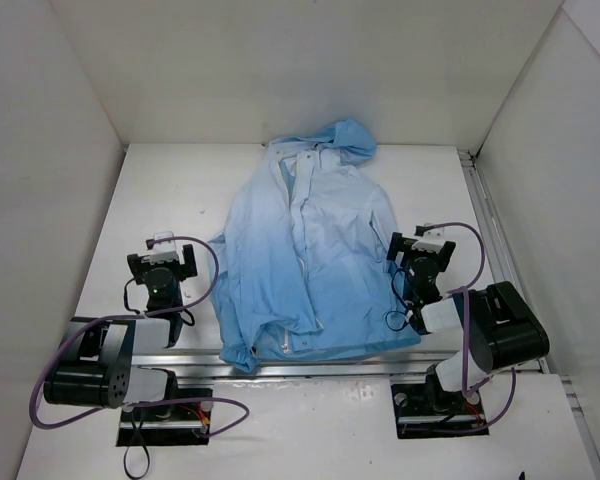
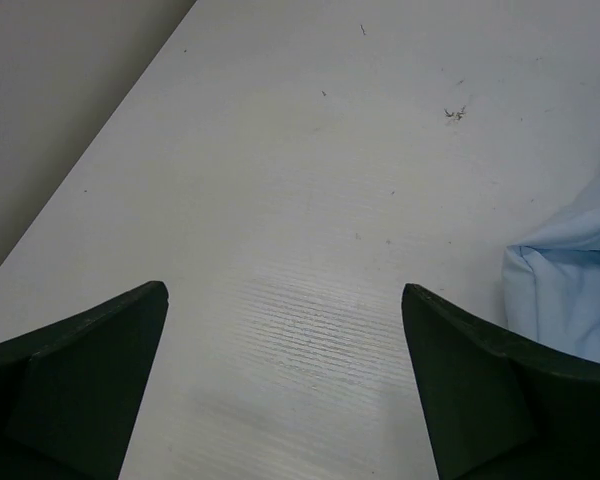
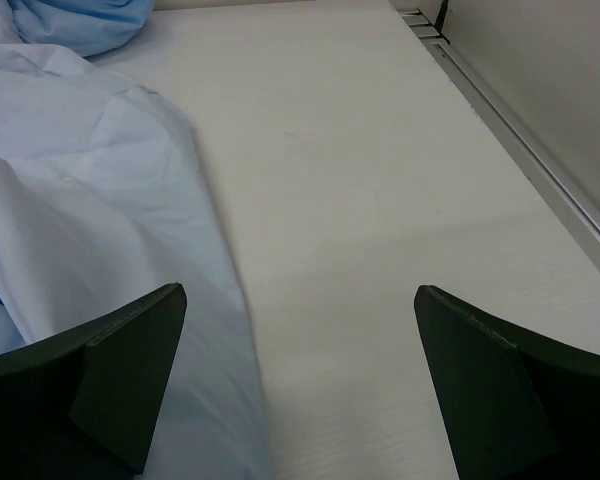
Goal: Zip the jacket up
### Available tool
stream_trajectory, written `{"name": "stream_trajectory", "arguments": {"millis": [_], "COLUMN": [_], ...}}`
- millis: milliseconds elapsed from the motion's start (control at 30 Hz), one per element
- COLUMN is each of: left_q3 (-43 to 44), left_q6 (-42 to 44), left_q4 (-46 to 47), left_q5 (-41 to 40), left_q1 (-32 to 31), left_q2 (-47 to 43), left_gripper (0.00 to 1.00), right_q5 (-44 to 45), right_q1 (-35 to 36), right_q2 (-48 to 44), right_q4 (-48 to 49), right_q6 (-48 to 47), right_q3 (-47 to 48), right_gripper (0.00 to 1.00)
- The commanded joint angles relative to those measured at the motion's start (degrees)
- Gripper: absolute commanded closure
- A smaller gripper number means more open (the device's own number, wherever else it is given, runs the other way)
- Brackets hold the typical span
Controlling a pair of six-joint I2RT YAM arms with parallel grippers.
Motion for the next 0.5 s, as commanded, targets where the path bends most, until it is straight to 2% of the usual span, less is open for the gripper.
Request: {"name": "stream_trajectory", "arguments": {"millis": [0, 467], "left_q3": [1.6, 2.0], "left_q6": [-0.3, -0.5], "left_q4": [5.2, 3.8], "left_q5": [0.1, 0.9], "left_q1": [-0.2, 0.4], "left_q2": [-0.7, -1.0], "left_gripper": [0.0, 0.0], "right_q5": [1.3, 1.4], "right_q1": [0.2, 0.2], "right_q2": [-1.9, -1.9], "right_q4": [5.4, 5.5], "right_q6": [0.4, 0.4], "right_q3": [1.9, 1.9], "right_gripper": [0.02, 0.02]}}
